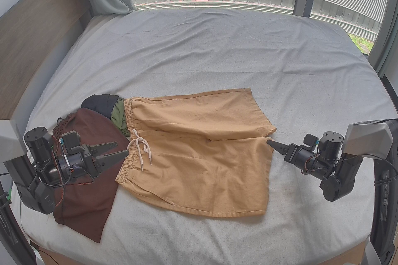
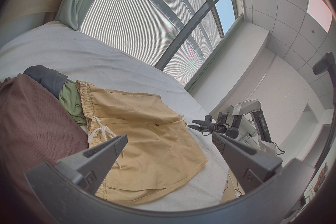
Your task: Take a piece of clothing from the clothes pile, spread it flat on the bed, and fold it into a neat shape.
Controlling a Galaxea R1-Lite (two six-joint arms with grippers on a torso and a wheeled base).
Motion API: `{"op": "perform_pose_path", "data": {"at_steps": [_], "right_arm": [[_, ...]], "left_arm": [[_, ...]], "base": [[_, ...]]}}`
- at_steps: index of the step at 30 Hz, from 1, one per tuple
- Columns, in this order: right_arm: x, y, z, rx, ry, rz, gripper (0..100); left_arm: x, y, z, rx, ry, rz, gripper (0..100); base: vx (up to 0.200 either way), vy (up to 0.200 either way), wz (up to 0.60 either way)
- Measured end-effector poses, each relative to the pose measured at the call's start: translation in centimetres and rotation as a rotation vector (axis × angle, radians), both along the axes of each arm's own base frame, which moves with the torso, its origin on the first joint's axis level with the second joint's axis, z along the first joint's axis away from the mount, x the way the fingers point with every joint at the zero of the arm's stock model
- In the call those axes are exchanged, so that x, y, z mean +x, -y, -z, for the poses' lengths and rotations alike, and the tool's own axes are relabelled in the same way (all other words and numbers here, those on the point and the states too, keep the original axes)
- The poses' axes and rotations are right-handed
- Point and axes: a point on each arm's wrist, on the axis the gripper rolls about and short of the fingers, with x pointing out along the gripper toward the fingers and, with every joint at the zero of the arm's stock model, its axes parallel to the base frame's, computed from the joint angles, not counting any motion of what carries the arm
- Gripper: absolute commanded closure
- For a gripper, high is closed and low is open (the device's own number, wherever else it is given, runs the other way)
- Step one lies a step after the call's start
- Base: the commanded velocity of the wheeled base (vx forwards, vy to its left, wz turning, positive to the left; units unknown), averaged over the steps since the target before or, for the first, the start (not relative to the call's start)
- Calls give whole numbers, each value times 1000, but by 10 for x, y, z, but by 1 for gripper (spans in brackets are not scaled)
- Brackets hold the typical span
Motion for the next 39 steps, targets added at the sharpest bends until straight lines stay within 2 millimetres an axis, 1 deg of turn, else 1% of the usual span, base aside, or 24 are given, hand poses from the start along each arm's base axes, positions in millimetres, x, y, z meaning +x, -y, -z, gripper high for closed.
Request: {"op": "perform_pose_path", "data": {"at_steps": [6, 10, 19, 26, 31, 39], "right_arm": [[-17, 2, 7, -52, -30, -67, 0], [-33, 3, 13, -88, -60, -142, 0], [-61, 3, 24, -107, -146, -234, 0], [-71, 5, 29, -128, -167, -262, 0], [-82, 5, 33, -143, -177, -337, 0], [-87, 3, 42, -143, -214, -355, 0]], "left_arm": [[0, 0, 0, 0, -2, 0, 0], [0, 0, 1, 0, -2, 0, 0], [0, 0, 1, 0, -3, 0, 0], [0, 0, 1, 0, -4, 1, 0], [0, 0, 1, 0, -4, 0, 0], [0, 0, 1, 0, -3, 0, 0]], "base": [[0, 0, 0], [0, 0, 0], [0, 0, 0], [0, 0, 0], [0, 0, 0], [0, 0, 0]]}}
